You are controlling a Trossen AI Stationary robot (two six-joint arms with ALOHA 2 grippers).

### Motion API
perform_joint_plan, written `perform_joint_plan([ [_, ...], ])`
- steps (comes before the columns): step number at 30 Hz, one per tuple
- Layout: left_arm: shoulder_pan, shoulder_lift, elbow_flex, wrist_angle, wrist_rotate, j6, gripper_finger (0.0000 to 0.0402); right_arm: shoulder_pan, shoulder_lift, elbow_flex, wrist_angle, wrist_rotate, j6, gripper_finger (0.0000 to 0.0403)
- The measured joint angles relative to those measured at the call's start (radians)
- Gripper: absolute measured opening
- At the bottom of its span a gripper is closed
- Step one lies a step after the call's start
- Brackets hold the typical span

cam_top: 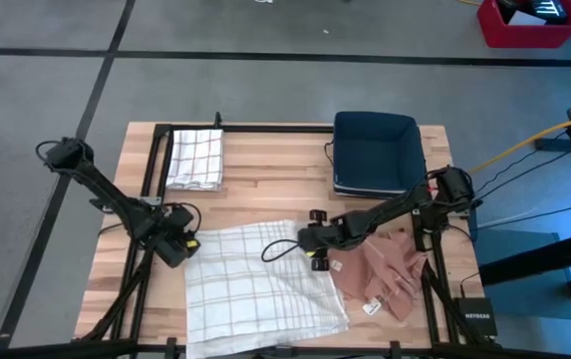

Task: Fold towel
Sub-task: Fold the white towel on the table

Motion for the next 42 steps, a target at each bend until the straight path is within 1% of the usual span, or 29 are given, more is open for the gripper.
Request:
perform_joint_plan([
  [2, 0.017, 0.0, 0.0, 0.0, 0.025, 0.008, 0.0182, 0.006, -0.003, 0.005, -0.069, -0.013, 0.018, 0.0165],
  [7, 0.055, 0.0, 0.0, 0.005, 0.061, 0.025, 0.0182, 0.035, -0.008, 0.007, -0.226, -0.005, 0.048, 0.0165],
  [11, 0.077, 0.004, 0.0, 0.008, 0.103, 0.055, 0.0182, 0.056, -0.008, 0.008, -0.29, 0.01, 0.056, 0.0165],
  [17, 0.121, 0.028, 0.0, 0.01, 0.103, 0.053, 0.0182, 0.1, -0.009, 0.008, -0.362, 0.029, 0.075, 0.0165],
  [22, 0.182, 0.066, 0.0, 0.013, 0.093, 0.05, 0.0182, 0.154, -0.017, 0.005, -0.381, 0.072, 0.075, 0.0165],
  [25, 0.205, 0.067, 0.01, 0.01, 0.077, 0.048, 0.0182, 0.18, -0.018, 0.003, -0.384, 0.1, 0.079, 0.0165],
  [30, 0.21, 0.037, 0.069, 0.013, 0.031, 0.155, 0.0182, 0.185, -0.017, 0.001, -0.366, 0.115, 0.082, 0.0165],
  [32, 0.21, 0.032, 0.075, 0.011, 0.036, 0.199, 0.0182, 0.184, -0.017, 0.001, -0.356, 0.115, 0.08, 0.0165],
  [34, 0.212, 0.032, 0.076, 0.011, 0.057, 0.206, 0.0182, 0.184, -0.02, 0.001, -0.33, 0.119, 0.075, 0.0165],
  [38, 0.224, 0.032, 0.045, 0.027, 0.067, 0.184, 0.0182, 0.184, -0.028, 0.0, -0.292, 0.13, 0.074, 0.0165],
  [42, 0.236, 0.032, -0.008, 0.117, 0.083, 0.215, 0.0182, 0.184, -0.029, 0.0, -0.235, 0.133, 0.074, 0.0165],
])
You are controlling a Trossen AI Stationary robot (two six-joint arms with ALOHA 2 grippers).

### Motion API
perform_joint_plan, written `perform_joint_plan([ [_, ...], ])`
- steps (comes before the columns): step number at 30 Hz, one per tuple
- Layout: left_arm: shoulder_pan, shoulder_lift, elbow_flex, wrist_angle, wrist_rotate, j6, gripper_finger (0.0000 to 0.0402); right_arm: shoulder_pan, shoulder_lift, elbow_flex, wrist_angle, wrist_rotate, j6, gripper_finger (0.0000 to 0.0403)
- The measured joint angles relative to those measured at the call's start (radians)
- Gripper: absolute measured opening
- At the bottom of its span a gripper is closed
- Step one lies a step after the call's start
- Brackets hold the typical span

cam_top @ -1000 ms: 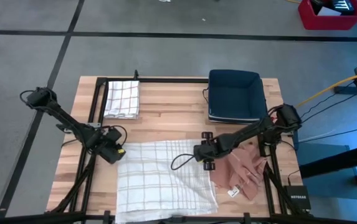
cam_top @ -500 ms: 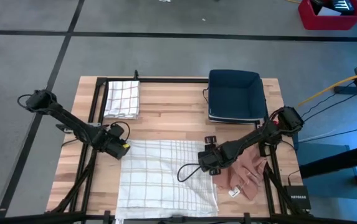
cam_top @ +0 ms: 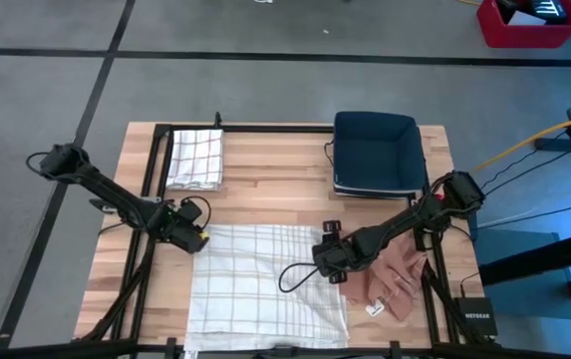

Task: Fold towel
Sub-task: Fold the white towel on the table

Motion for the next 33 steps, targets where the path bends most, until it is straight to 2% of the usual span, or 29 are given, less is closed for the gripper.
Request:
perform_joint_plan([
  [4, 0.002, 0.0, -0.02, 0.028, -0.006, 0.001, 0.0162, 0.0, 0.0, 0.0, 0.014, 0.0, 0.0, 0.0165],
  [11, 0.001, 0.0, -0.018, 0.024, -0.006, 0.042, 0.0063, 0.0, -0.045, 0.016, -0.007, -0.008, -0.011, 0.0165],
  [13, -0.002, 0.0, -0.006, 0.019, -0.006, 0.065, 0.0025, 0.0, -0.06, 0.042, 0.053, -0.005, -0.031, 0.0165],
  [15, -0.006, -0.001, 0.02, 0.019, -0.007, 0.095, 0.0008, 0.0, -0.065, 0.05, 0.169, 0.003, -0.069, 0.0165],
  [22, -0.01, -0.031, 0.084, 0.021, -0.023, 0.117, 0.0003, -0.072, 0.007, 0.05, 0.714, 0.018, -0.208, 0.0165],
  [27, -0.024, -0.058, 0.104, 0.027, -0.035, 0.12, 0.0004, -0.186, 0.106, 0.051, 1.021, -0.052, -0.213, 0.0165],
  [30, -0.029, -0.078, 0.105, 0.028, -0.038, 0.111, 0.0003, -0.258, 0.19, 0.081, 1.089, -0.151, -0.216, 0.0165],
  [33, -0.031, -0.095, 0.105, 0.03, -0.039, 0.095, 0.0004, -0.319, 0.282, 0.16, 1.064, -0.232, -0.214, 0.0165],
])
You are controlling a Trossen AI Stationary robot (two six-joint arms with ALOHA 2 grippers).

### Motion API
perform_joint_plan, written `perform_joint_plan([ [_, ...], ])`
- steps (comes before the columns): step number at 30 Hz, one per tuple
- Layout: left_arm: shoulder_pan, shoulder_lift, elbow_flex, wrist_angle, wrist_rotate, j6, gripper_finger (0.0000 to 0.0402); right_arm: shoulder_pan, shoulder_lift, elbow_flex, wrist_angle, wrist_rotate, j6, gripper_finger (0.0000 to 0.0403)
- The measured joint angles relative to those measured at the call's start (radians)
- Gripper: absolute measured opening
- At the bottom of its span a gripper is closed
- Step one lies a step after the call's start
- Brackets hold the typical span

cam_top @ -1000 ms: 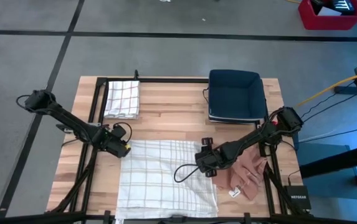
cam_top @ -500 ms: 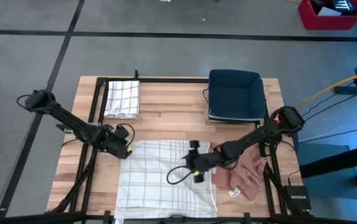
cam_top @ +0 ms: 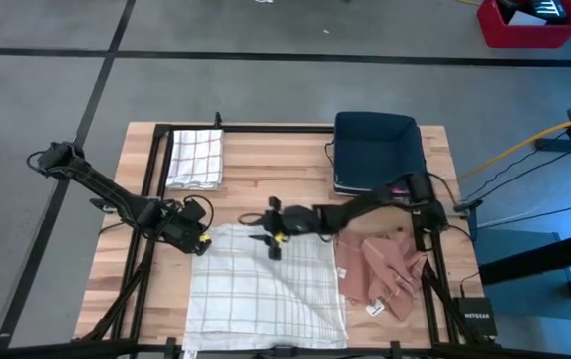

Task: Fold towel
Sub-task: Fold the white towel on the table

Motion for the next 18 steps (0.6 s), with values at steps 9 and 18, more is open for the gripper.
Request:
perform_joint_plan([
  [9, 0.0, -0.026, 0.0, 0.05, -0.022, -0.003, 0.0003, -0.12, 0.192, 0.311, -0.248, -0.164, 0.004, 0.0165],
  [18, 0.003, -0.029, 0.0, 0.047, -0.025, -0.01, 0.0002, -0.133, 0.298, 0.463, -0.447, -0.327, 0.028, 0.016],
])
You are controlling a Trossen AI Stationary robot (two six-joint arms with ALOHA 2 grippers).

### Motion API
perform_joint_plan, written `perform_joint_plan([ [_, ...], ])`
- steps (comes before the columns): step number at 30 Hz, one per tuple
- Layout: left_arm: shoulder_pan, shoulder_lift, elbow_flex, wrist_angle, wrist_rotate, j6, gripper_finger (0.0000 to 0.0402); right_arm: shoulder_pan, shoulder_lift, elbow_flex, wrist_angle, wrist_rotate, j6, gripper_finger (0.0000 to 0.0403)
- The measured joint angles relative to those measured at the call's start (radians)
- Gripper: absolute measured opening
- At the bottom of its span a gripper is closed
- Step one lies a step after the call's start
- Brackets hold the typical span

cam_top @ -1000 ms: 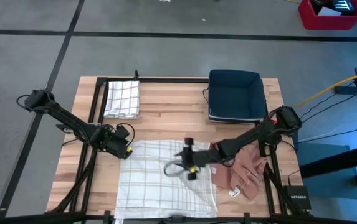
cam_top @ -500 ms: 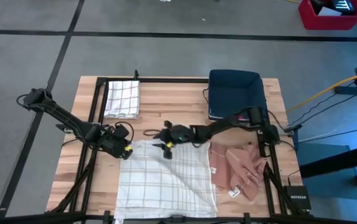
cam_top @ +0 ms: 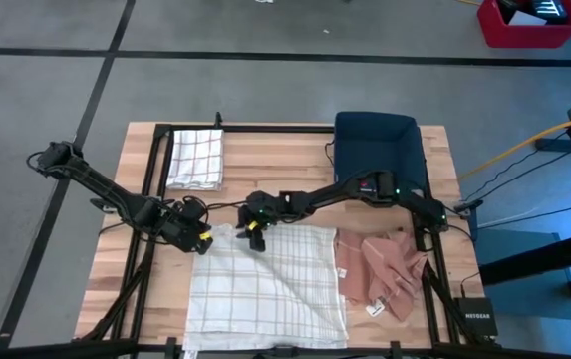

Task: Fold towel
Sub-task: Fold the white towel on the table

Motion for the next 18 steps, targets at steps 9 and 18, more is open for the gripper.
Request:
perform_joint_plan([
  [9, 0.0, -0.039, 0.0, -0.079, -0.095, -0.144, 0.0002, 0.01, -0.01, 0.003, -0.096, 0.047, -0.019, 0.0014],
  [18, 0.002, -0.11, -0.012, -0.258, -0.198, -0.424, 0.0004, 0.058, -0.011, 0.003, -0.126, 0.141, -0.049, 0.0013],
])
